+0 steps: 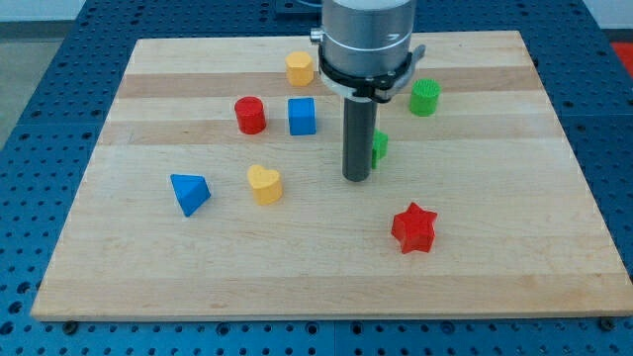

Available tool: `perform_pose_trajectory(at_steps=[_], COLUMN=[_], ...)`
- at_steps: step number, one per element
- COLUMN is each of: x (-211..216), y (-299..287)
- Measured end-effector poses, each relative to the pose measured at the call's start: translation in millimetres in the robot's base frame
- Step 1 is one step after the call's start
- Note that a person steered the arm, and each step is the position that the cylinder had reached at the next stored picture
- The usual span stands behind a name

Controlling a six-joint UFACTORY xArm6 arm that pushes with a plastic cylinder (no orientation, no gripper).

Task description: Push the green star to the green circle

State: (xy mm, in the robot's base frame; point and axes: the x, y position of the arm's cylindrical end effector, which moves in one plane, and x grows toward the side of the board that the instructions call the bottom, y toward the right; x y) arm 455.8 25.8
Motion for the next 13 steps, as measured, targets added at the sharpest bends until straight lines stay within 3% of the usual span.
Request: perform_pose_trajectory(at_steps=[1, 8, 13], x=[-5.0, -38.4, -98.1], y=[-20.2, 30.0, 73.8])
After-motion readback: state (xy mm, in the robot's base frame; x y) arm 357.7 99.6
